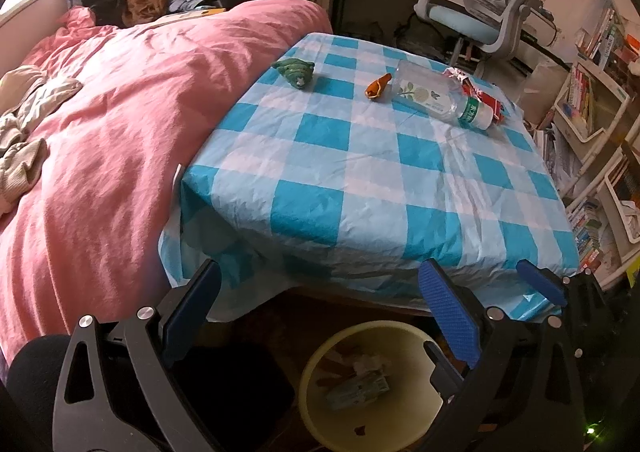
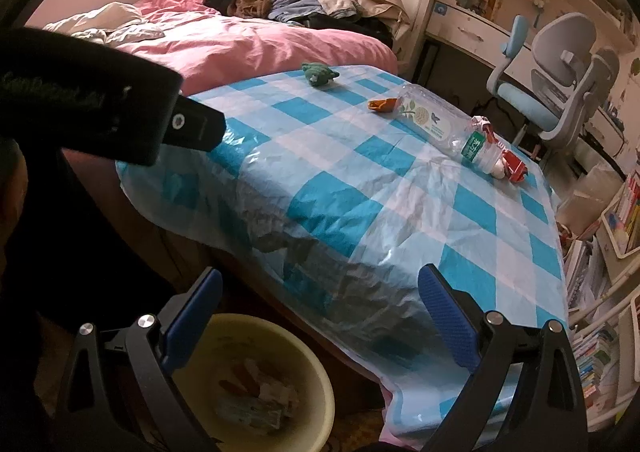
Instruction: Collect trash
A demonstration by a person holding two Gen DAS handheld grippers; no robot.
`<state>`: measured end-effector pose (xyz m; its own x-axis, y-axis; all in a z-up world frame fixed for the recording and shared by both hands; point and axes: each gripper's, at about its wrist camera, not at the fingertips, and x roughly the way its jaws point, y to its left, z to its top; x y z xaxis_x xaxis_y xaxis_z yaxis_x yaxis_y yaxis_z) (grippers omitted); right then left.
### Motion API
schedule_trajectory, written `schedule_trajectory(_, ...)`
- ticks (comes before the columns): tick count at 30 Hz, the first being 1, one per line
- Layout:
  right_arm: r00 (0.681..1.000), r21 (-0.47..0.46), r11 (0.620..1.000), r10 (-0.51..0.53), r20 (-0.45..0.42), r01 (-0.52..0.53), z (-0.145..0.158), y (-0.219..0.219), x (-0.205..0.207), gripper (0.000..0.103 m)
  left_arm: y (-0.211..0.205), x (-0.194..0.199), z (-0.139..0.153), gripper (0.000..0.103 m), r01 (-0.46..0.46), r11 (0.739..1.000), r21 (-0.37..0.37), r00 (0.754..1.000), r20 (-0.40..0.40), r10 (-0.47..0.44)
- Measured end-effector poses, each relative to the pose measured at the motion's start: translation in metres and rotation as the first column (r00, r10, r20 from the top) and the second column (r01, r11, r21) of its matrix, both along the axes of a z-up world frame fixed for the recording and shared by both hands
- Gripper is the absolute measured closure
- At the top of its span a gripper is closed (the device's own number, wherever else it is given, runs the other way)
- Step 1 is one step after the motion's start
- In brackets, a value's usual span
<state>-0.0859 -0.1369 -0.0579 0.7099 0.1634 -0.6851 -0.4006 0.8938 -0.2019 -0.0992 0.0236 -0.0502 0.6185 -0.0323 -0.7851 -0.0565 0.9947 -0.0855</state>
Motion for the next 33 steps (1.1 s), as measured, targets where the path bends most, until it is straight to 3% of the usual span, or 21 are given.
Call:
schedule_trajectory(13, 1.0, -0.023, 1.0, -0.006, 0.01, 0.006, 0.0, 0.001, -0.002, 0.009, 0.002, -0.002, -0.002, 0.008, -0.016, 1.0, 0.013, 1.0, -0.001, 0.016)
schedule_trajectory(23, 0.999, 0.031, 0.999, -0.033, 0.029, 0.032, 0.01, -0.009, -0.001, 0.009, -0.003, 0.001, 0.005, 0.008, 0.0, 1.0, 0.024, 1.0, 0.028, 0.0)
schedule_trajectory(29, 0.998, 0.07, 0.996, -0.056, 0.019, 0.055, 0.013, -0.017, 0.002, 0.009, -0.011, 0.026, 0.019, 0.008, 0.038, 0.997, 0.063, 0.998, 0.044, -0.041)
schedule_trajectory(33, 0.998, 0.103, 0.993, -0.067, 0.021, 0.064, 0.017, -0.022, 0.003, 0.009, -0.007, 0.064, 0.027, 0.008, 0.033, 0.997, 0.063, 0.999, 0.038, -0.035)
